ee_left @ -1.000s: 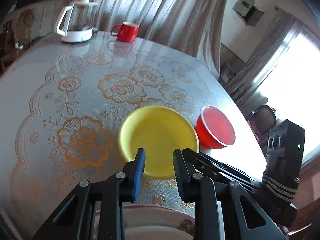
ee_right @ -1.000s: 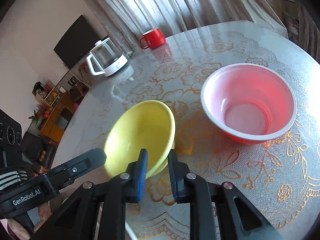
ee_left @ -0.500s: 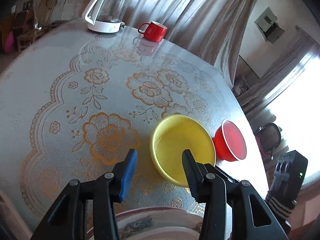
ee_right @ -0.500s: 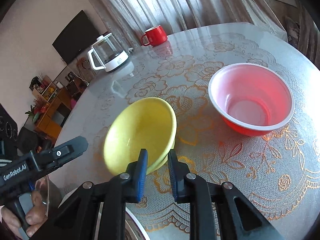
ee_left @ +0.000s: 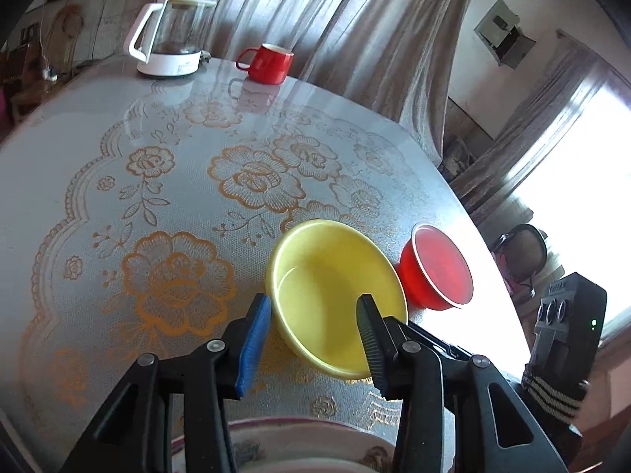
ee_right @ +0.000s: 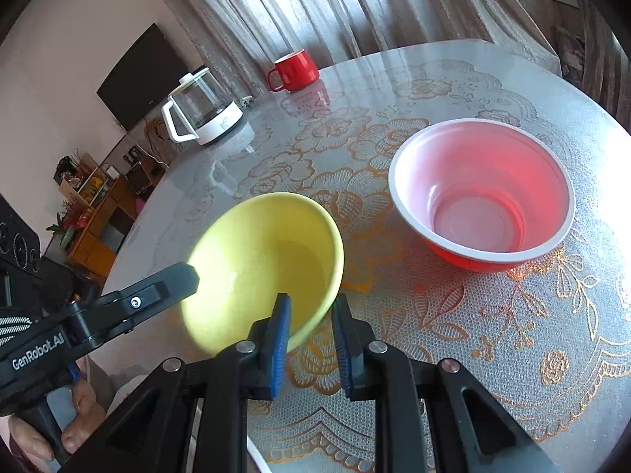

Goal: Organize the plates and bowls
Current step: 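Lift the yellow bowl with the left tool and carry it over the steel bowl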

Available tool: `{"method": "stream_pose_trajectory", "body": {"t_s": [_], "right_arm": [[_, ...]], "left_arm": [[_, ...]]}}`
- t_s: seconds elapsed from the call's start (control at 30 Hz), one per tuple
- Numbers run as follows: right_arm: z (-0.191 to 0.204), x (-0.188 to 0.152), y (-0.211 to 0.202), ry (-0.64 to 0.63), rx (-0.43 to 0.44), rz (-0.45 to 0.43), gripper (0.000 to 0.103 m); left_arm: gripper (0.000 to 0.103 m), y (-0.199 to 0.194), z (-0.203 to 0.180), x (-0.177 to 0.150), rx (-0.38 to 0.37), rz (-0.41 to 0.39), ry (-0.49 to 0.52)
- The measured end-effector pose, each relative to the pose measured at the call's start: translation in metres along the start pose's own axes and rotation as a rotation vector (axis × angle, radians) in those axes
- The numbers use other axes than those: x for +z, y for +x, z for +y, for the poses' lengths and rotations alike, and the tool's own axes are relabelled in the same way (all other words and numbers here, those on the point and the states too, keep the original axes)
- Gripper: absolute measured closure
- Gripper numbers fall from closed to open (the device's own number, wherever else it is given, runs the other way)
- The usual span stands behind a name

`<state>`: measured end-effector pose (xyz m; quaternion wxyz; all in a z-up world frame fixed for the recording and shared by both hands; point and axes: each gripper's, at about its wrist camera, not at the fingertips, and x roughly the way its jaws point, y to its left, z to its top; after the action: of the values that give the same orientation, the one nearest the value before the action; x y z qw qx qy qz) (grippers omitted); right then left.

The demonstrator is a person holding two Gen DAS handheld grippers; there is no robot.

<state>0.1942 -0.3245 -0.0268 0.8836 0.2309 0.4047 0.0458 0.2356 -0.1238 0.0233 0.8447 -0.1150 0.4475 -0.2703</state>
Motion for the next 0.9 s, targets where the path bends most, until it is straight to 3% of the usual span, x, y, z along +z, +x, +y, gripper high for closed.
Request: {"method": "stream_pose_trajectory", "body": {"t_s": [0.1, 0.27, 0.4, 0.57, 0.9], "right_arm": [[0.01, -0.002, -0.009, -0.015, 0.033, -0.012, 0.084], [0.042, -0.007, -0.018, -0.095, 0.047, -0.026, 0.084], [0.038, -0.013, -0.003, -0.068, 0.003, 0.028, 0.084], [0.027, -0.019, 0.0, -0.044, -0.013, 0.036, 0.084], [0.024, -0.012, 0.004, -0.06, -0.015, 0.029, 0.084]], "left_arm": [[0.059, -0.025, -0.004, -0.007, -0.037, -0.041, 0.005], [0.058, -0.044, -0.003, -0.011, 0.016, -0.082, 0.037], [0.055, -0.038, 0.022, -0.003, 0.06, -0.066, -0.038], [0.052, -0.016, 0.042, 0.002, 0.048, -0.009, -0.127], [0.053, 0.006, 0.018, 0.004, 0.032, -0.003, -0.039]]}}
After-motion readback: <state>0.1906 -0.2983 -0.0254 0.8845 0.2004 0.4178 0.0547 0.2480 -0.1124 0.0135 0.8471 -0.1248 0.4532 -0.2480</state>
